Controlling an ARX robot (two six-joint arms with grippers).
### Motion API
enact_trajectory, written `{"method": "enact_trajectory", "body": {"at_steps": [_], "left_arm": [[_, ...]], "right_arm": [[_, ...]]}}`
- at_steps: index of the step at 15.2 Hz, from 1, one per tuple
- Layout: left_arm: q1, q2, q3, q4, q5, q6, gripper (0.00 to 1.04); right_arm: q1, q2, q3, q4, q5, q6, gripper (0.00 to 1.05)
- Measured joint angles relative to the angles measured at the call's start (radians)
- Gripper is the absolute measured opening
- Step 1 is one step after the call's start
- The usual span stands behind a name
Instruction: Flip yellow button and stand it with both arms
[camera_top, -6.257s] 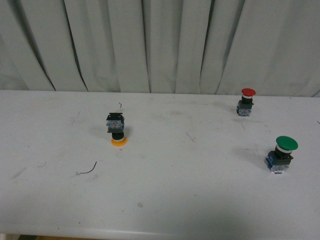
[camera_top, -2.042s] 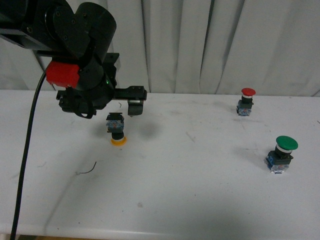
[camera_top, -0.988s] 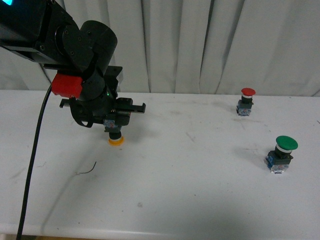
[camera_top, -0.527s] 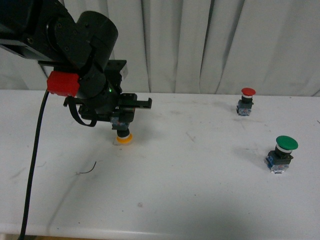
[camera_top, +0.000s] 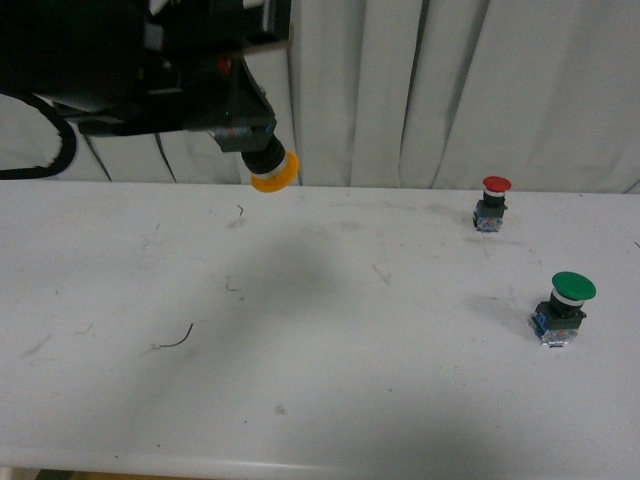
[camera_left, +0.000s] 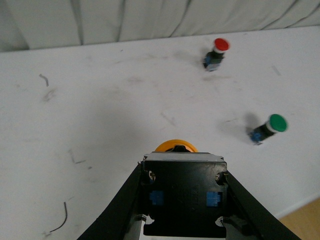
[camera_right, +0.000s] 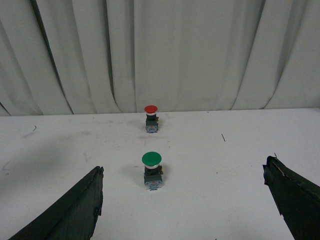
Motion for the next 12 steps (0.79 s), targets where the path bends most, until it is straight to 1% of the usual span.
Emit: {"method": "enact_trajectory", "body": {"at_steps": [2, 3, 4, 6, 7, 8, 9, 10, 12], "left_arm": [[-0.017, -0.113, -0.082, 0.051, 0.077, -0.043, 0.36], [-0.004, -0.129, -0.117, 0.1, 0.133, -0.084, 0.36], [0.015, -0.13, -0.155, 0.158, 0.203, -0.139, 0.36], [0.04, -0.117, -0.219, 0.329, 0.345, -0.277, 0.36], [0.053, -0.021, -0.237, 0.614, 0.493, -0.492, 0.36], [0.066, 0.085, -0.24, 0.819, 0.538, -0.654, 0.36], [0.083, 0.174, -0.24, 1.002, 0.55, -0.799, 0.36], [0.086, 0.198, -0.24, 1.057, 0.553, -0.848, 0.36], [0.084, 0.211, -0.24, 1.109, 0.554, -0.896, 0.36]], "right_arm": [[0.0, 0.0, 0.0, 0.0, 0.0, 0.0, 0.98], [0.0, 0.0, 0.0, 0.0, 0.0, 0.0, 0.98], [0.0, 0.0, 0.0, 0.0, 0.0, 0.0, 0.98], [0.0, 0.0, 0.0, 0.0, 0.0, 0.0, 0.98], [0.0, 0.0, 0.0, 0.0, 0.0, 0.0, 0.98], [0.0, 0.0, 0.0, 0.0, 0.0, 0.0, 0.98], [0.0, 0.0, 0.0, 0.0, 0.0, 0.0, 0.98], [0.0, 0.0, 0.0, 0.0, 0.0, 0.0, 0.98], [0.0, 0.0, 0.0, 0.0, 0.0, 0.0, 0.98]]}}
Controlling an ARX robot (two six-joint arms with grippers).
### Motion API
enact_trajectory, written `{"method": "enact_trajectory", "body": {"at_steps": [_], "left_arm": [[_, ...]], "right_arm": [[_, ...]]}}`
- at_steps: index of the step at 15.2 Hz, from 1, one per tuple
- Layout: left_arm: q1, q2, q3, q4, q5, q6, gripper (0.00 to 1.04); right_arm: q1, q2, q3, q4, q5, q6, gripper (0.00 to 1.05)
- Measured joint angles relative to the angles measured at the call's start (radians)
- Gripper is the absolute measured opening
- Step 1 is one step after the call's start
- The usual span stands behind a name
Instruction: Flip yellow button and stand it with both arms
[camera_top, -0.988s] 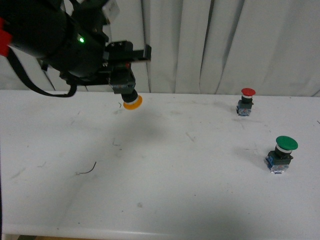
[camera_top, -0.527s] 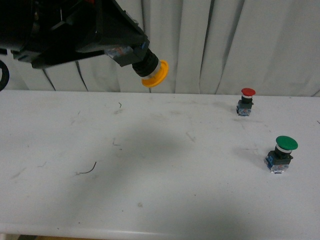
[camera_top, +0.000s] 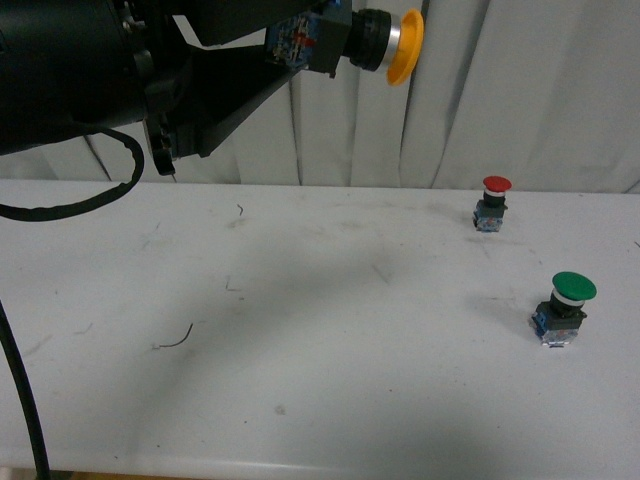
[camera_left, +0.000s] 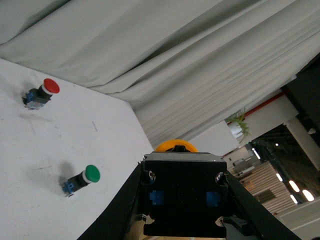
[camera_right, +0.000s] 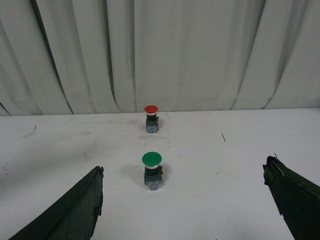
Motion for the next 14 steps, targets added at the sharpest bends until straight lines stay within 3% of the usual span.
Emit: {"method": "enact_trajectory", "body": {"at_steps": [14], "left_arm": [[-0.017, 0.016, 0.004, 0.037, -0.009, -0.052, 0.36]], "right_arm": [[0.0, 0.0, 0.0, 0.0, 0.0, 0.0, 0.98]]}}
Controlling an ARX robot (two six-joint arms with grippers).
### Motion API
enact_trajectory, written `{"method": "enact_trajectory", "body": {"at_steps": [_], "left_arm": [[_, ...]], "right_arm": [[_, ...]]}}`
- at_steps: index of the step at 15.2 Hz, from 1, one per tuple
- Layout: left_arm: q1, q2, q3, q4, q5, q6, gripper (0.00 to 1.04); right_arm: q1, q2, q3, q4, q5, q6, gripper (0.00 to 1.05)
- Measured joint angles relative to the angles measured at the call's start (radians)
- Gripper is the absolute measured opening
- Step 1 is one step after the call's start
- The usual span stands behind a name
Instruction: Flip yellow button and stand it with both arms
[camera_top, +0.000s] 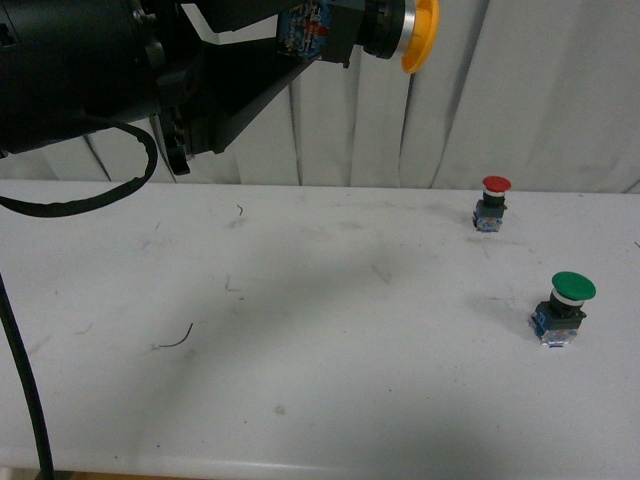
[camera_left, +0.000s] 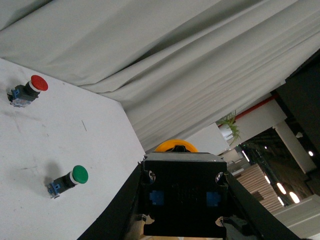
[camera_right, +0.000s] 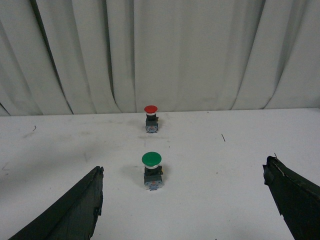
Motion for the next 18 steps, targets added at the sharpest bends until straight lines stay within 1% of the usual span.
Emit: {"method": "enact_trajectory", "body": {"at_steps": [2, 3, 4, 5, 6, 7, 9, 10, 11, 12, 13, 14, 15, 18], "left_arm": [[0.0, 0.0, 0.0, 0.0, -0.001, 0.0, 0.36], [-0.002, 0.0, 0.0, 0.0, -0.003, 0.0, 0.36], [-0.004, 0.0, 0.0, -0.004, -0.005, 0.0, 0.36], [-0.008, 0.001, 0.0, -0.006, -0.007, 0.001, 0.36], [-0.01, 0.003, 0.002, -0.01, -0.007, 0.001, 0.36], [-0.011, 0.003, 0.002, -0.02, -0.008, 0.001, 0.36], [-0.011, 0.003, 0.003, -0.028, -0.008, 0.003, 0.36], [-0.012, 0.003, 0.004, -0.041, -0.008, 0.006, 0.36], [-0.015, 0.003, 0.004, -0.051, -0.011, 0.008, 0.36], [-0.023, -0.018, 0.012, -0.075, -0.011, 0.014, 0.36], [-0.026, -0.021, 0.017, -0.077, -0.011, 0.027, 0.36], [-0.026, -0.021, 0.017, -0.072, -0.011, 0.027, 0.36], [-0.026, -0.021, 0.017, -0.069, -0.011, 0.027, 0.36], [-0.021, -0.021, 0.017, -0.066, -0.007, 0.027, 0.36]], "right_arm": [[0.0, 0.0, 0.0, 0.0, 0.0, 0.0, 0.98], [-0.008, 0.001, -0.001, 0.021, -0.026, 0.015, 0.98], [-0.062, 0.032, -0.002, 0.166, -0.153, 0.076, 0.98], [-0.093, 0.087, -0.002, 0.253, -0.209, 0.131, 0.98], [-0.1, 0.182, -0.002, 0.346, -0.237, 0.167, 0.98], [-0.094, 0.49, 0.0, 0.666, -0.239, 0.239, 0.98], [-0.058, 0.797, 0.051, 0.931, -0.219, 0.274, 0.98], [-0.038, 0.946, 0.137, 1.025, -0.212, 0.297, 0.98], [-0.012, 1.091, 0.257, 1.088, -0.2, 0.325, 0.98], [0.063, 1.426, 0.58, 1.02, -0.185, 0.369, 0.98], [0.119, 1.51, 0.77, 1.063, -0.296, 0.447, 0.98], [0.132, 1.569, 0.715, 1.288, -0.547, 0.663, 0.98], [0.152, 1.641, 0.679, 1.282, -0.62, 0.832, 0.98], [0.185, 1.693, 0.67, 1.292, -0.69, 1.004, 0.98]]}}
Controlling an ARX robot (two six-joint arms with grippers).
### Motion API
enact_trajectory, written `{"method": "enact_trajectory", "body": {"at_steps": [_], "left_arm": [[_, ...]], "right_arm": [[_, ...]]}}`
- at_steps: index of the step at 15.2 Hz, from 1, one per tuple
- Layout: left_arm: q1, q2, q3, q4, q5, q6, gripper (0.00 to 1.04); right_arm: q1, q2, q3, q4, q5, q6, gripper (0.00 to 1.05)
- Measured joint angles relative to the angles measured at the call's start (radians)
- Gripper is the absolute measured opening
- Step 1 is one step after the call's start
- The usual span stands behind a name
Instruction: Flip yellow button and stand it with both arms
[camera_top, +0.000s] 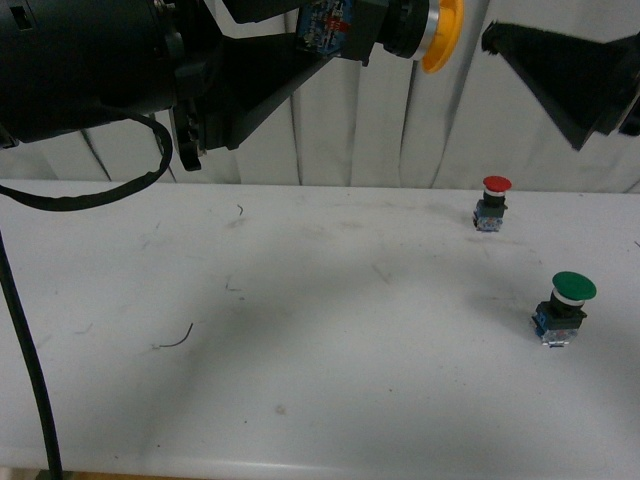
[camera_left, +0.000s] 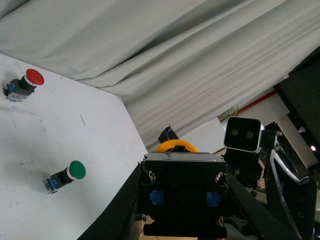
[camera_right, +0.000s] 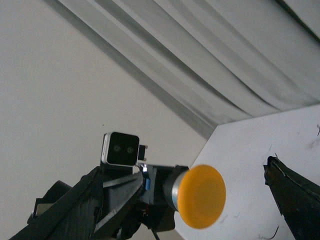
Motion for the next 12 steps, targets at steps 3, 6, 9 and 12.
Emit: {"method": "enact_trajectory", "body": {"at_steps": [3, 6, 9, 12], "left_arm": [[0.002, 0.0, 0.0, 0.01, 0.0, 0.0, 0.36], [0.007, 0.0, 0.0, 0.016, -0.003, 0.0, 0.36], [0.011, 0.0, 0.0, 0.019, 0.005, 0.0, 0.36], [0.02, 0.0, -0.001, 0.019, 0.003, -0.001, 0.36]], "right_arm": [[0.011, 0.072, -0.001, -0.002, -0.017, 0.105, 0.98], [0.012, 0.124, 0.0, -0.001, -0.024, 0.18, 0.98], [0.013, 0.157, 0.013, -0.006, -0.021, 0.227, 0.98], [0.038, 0.159, 0.032, -0.005, -0.003, 0.251, 0.98]]}}
